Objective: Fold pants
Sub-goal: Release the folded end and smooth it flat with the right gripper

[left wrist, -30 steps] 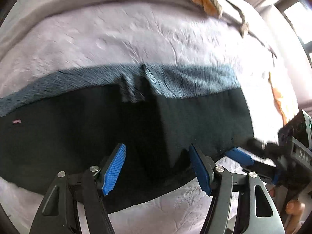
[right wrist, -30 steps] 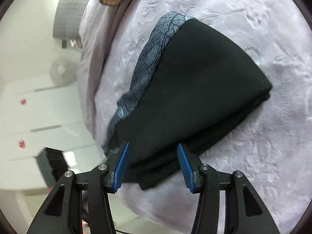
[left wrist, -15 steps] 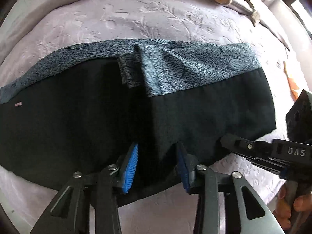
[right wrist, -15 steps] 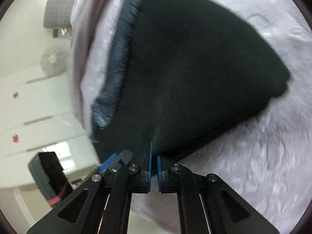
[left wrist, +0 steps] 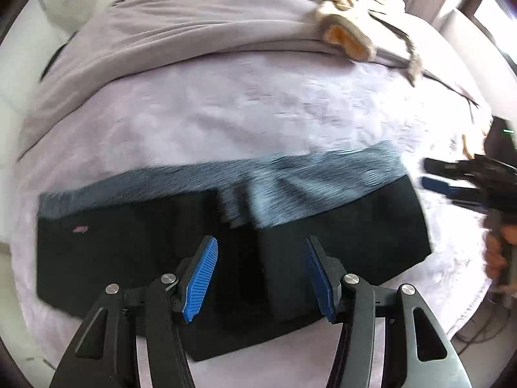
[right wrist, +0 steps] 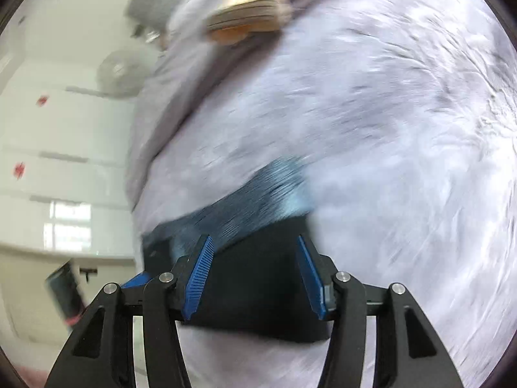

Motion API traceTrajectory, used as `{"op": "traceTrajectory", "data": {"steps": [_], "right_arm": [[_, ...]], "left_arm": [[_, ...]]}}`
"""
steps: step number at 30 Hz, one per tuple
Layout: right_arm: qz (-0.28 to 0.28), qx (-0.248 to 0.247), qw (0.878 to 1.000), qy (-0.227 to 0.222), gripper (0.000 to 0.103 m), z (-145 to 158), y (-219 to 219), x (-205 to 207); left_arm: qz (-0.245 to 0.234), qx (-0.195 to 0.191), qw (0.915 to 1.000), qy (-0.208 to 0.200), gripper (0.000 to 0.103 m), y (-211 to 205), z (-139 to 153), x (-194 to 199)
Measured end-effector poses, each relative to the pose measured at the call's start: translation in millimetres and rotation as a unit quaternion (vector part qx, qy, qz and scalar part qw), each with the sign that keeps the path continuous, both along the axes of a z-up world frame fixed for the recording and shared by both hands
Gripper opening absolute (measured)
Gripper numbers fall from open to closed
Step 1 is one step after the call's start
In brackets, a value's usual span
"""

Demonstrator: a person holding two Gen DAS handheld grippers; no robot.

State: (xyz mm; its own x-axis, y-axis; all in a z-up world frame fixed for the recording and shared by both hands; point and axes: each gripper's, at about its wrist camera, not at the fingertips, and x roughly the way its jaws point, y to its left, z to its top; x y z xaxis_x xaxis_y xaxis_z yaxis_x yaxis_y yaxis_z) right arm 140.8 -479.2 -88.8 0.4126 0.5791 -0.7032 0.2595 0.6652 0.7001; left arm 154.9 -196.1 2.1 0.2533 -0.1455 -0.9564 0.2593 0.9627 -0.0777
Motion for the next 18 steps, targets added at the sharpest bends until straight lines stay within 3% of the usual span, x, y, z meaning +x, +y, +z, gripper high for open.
{"op": "traceTrajectory", "data": {"steps": [3, 4, 5, 8, 11, 14, 16, 18], "right_arm": [[0.003, 0.066, 0.997, 0.034, 0.049, -36.7, -1.0, 25.2], [0.009, 0.086, 0.995, 0.049, 0.038, -49.6, 3.4, 31.1], [0.010, 0.093, 0.994, 0.059, 0.037, -55.4, 8.3, 33.4], [0.020, 0.096, 0.994, 0.045, 0.036, -43.2, 24.2, 34.2], [0.027, 0.058, 0.997, 0.049, 0.035, -33.6, 29.0, 32.7], [0.025, -0.026, 0.996, 0.079, 0.035, -42.6, 35.6, 42.1], [0.027, -0.072, 0.994, 0.084, 0.040, -45.4, 44.7, 46.0], [0.018, -0.084, 0.993, 0.080, 0.043, -38.1, 50.5, 43.8]], "left_arm": [[-0.015, 0.001, 0.9998, 0.011, 0.057, -27.3, -18.3, 8.9], [-0.015, 0.003, 0.9997, 0.016, 0.057, -34.5, -25.9, 9.9], [-0.014, 0.010, 0.9996, 0.021, 0.057, -41.4, -36.4, 12.1], [-0.009, 0.030, 0.9992, 0.024, 0.057, -39.0, -54.6, 10.7], [-0.034, 0.044, 0.9984, 0.007, 0.057, -43.8, -61.3, 5.0], [-0.055, 0.070, 0.9960, -0.002, 0.057, -53.4, -65.4, 2.0], [-0.051, 0.067, 0.9964, 0.001, 0.057, -52.6, -63.2, 2.3], [-0.044, 0.052, 0.9977, 0.002, 0.057, -45.3, -54.6, -1.8]]}}
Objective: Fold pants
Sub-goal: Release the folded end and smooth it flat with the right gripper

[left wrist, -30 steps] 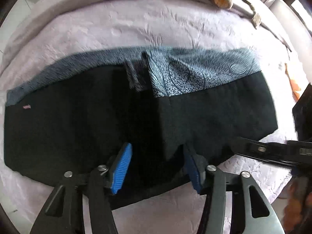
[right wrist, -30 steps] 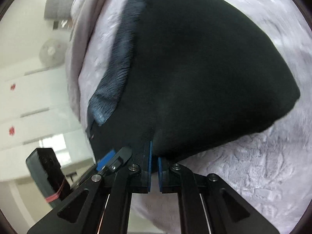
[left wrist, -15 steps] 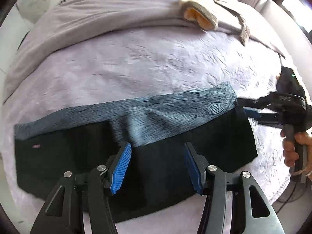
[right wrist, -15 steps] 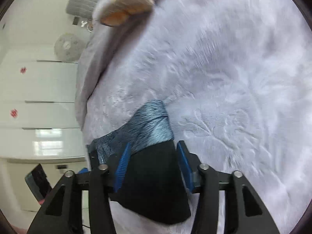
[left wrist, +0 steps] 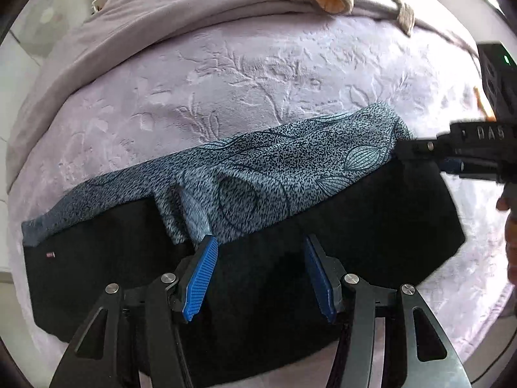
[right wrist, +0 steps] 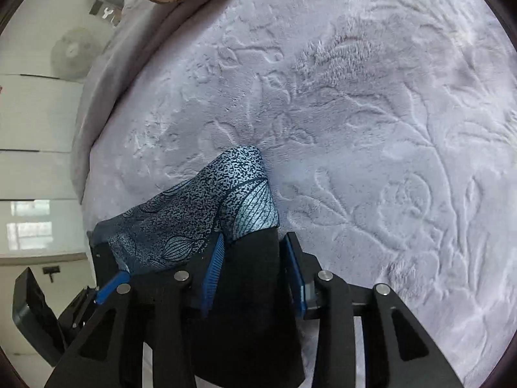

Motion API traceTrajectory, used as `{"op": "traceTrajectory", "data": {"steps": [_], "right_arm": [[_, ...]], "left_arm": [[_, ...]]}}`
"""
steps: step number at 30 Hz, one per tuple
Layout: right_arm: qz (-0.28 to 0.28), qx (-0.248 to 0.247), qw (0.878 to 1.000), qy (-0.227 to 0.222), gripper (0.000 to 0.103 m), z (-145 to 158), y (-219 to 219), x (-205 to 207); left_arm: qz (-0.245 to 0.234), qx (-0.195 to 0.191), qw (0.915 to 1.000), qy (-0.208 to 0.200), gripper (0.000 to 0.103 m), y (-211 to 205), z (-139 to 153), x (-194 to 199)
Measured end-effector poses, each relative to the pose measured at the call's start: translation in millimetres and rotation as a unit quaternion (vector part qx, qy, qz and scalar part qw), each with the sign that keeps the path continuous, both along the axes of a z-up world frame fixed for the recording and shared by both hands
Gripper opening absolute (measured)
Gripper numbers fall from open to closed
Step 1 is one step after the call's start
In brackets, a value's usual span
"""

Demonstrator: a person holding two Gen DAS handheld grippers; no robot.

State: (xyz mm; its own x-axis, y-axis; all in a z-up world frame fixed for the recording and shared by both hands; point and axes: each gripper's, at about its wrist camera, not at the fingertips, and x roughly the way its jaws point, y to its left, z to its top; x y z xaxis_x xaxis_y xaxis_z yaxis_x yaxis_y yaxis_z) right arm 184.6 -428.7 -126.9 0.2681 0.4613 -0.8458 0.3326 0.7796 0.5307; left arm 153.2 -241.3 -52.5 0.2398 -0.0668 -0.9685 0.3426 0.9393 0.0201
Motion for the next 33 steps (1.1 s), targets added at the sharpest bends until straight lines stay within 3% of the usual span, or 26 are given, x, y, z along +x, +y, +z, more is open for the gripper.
{"op": "traceTrajectory", "data": {"steps": [14, 20, 24, 27, 28, 29, 30, 33], "right_arm": [[0.035, -0.109, 0.993, 0.007, 0.064, 49.9, 46.1, -88.5], [0.079, -0.103, 0.991, -0.044, 0.063, 76.6, 92.1, -86.6], [0.125, -0.074, 0.988, -0.046, 0.058, 60.9, 141.7, -60.3], [0.143, -0.075, 0.987, 0.017, 0.057, 24.4, 169.9, -48.3], [0.146, -0.085, 0.985, 0.015, 0.059, 24.5, 175.1, -47.7], [0.157, -0.097, 0.983, 0.009, 0.059, 28.9, 181.8, -48.1], [0.166, -0.097, 0.981, 0.006, 0.059, 32.3, 185.7, -49.0], [0.192, -0.112, 0.975, 0.001, 0.060, 45.3, 193.9, -55.4]], "left_arm": [[0.078, 0.011, 0.9966, 0.023, 0.057, 86.3, 16.3, -48.2], [0.110, 0.001, 0.9935, 0.029, 0.057, 115.5, 17.7, -64.0], [0.122, -0.003, 0.9921, 0.029, 0.057, 129.0, 19.4, -67.0], [0.135, -0.003, 0.9902, 0.037, 0.057, 140.3, 19.1, -68.8], [0.139, -0.004, 0.9896, 0.035, 0.064, 144.2, 19.7, -70.0], [0.144, -0.004, 0.9890, 0.034, 0.084, 148.6, 20.3, -70.9], [0.149, -0.004, 0.9883, 0.029, 0.089, 152.2, 21.7, -72.3], [0.148, -0.006, 0.9887, 0.023, 0.090, 159.7, 25.6, -74.7]]}}
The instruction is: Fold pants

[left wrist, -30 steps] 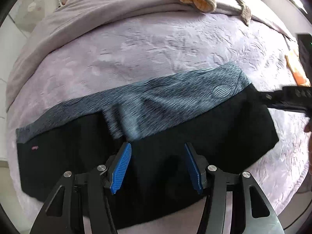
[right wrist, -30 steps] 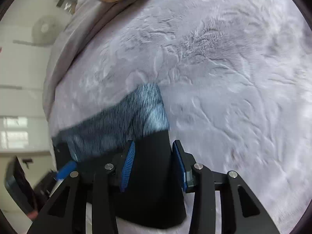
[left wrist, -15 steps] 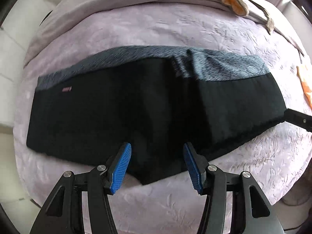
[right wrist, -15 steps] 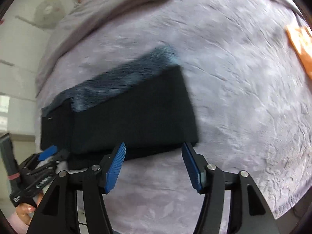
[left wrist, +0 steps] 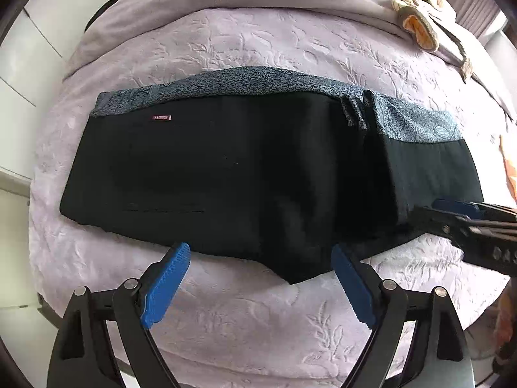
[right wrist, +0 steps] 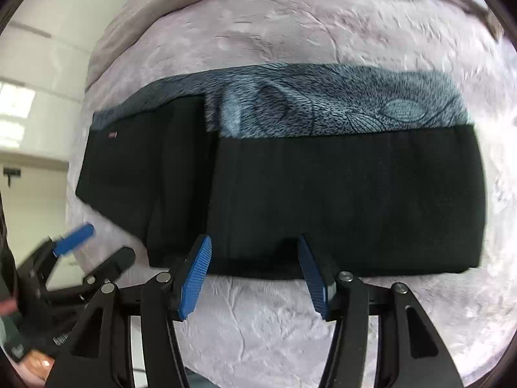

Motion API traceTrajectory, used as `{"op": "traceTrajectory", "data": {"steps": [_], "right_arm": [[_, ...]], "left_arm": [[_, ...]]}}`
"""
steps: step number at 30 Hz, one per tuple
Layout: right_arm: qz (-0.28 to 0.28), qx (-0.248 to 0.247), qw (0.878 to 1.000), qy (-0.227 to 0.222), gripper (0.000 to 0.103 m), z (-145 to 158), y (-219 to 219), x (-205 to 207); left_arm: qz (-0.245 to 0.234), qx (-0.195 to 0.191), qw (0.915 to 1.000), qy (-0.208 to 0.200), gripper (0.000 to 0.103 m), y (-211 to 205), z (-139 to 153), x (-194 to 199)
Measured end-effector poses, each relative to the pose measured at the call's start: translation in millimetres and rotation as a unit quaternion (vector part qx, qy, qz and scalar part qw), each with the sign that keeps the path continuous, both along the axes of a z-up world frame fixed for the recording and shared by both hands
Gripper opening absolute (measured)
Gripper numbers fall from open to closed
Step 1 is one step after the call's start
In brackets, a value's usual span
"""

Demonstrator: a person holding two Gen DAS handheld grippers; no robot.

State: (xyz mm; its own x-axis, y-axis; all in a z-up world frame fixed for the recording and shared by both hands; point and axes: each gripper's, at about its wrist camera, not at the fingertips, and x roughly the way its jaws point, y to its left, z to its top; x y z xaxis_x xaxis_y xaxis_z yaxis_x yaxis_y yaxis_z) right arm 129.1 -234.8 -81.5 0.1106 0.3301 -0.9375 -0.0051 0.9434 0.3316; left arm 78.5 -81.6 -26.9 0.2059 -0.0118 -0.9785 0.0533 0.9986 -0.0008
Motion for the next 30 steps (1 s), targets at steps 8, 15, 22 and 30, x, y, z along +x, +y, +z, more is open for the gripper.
{"op": "traceTrajectory", "data": {"steps": [8, 15, 22, 30], "right_arm": [[0.002, -0.023, 1.000, -0.011, 0.080, 35.4, -8.6, -31.5], [0.008, -0.060, 0.998, -0.016, 0.088, 48.2, -0.3, -51.7], [0.011, -0.072, 0.997, 0.004, 0.088, 48.4, 13.7, -49.6], [0.025, -0.086, 0.996, 0.001, 0.089, 54.4, 32.7, -44.2]], "left_arm": [[-0.005, -0.005, 0.9998, 0.017, 0.090, 3.8, -2.1, -1.0], [-0.009, -0.040, 0.9986, 0.033, 0.090, 8.2, -4.1, -6.8], [0.017, -0.059, 0.9974, 0.038, 0.090, 29.4, -5.8, -10.7], [0.051, -0.076, 0.9948, 0.043, 0.090, 65.3, -14.0, -12.0]]}}
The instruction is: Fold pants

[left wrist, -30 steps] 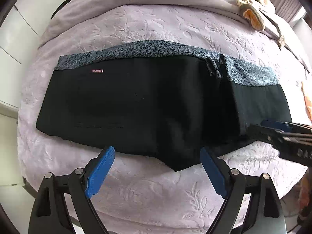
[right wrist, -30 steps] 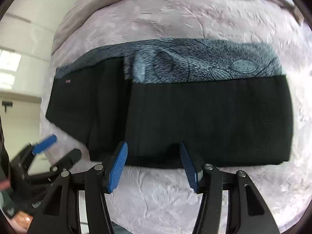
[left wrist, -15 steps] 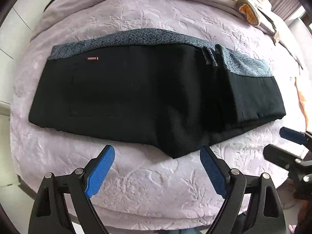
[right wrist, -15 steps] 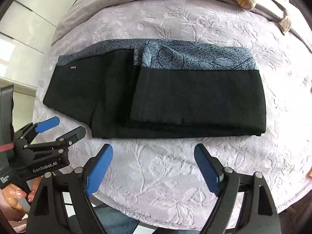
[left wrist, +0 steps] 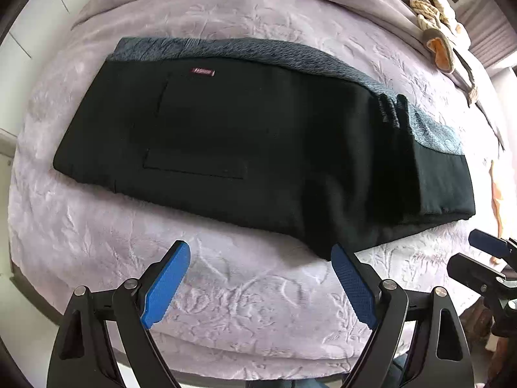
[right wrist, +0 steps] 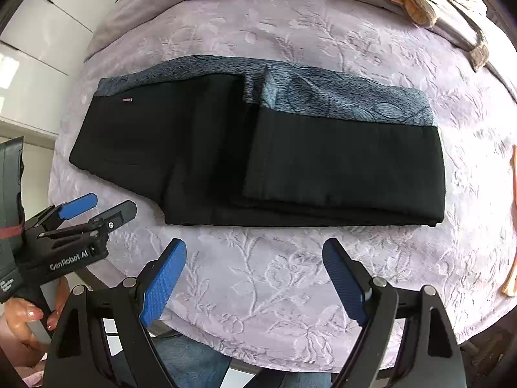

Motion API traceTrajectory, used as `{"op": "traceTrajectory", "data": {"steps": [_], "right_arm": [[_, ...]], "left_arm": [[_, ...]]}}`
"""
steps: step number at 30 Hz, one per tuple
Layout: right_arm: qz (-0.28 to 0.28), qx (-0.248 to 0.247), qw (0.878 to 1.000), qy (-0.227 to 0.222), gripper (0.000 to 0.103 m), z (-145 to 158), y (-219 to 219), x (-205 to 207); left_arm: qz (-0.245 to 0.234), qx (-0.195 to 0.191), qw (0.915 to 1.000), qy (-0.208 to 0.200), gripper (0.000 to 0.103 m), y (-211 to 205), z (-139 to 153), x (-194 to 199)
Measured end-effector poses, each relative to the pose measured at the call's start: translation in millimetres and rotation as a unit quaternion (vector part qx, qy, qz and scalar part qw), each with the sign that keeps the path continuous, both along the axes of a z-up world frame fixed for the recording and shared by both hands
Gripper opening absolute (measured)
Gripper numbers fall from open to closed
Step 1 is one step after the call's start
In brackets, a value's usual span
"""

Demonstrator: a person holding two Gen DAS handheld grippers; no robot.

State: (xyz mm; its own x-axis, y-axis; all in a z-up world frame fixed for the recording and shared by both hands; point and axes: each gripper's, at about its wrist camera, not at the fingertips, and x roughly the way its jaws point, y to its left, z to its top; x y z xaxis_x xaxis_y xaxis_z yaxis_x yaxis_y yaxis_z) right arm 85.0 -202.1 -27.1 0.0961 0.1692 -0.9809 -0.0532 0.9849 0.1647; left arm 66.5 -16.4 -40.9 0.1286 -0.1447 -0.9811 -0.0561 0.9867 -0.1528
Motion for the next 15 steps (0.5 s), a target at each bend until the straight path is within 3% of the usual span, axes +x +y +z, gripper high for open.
{"op": "traceTrajectory", "data": {"steps": [15], "right_arm": [[0.023, -0.024, 0.999, 0.012, 0.089, -3.2, 26.0, 5.6]], "left_arm": [[0.038, -0.009, 0.9992, 0.003, 0.090, 42.9, -8.6, -12.1]]}}
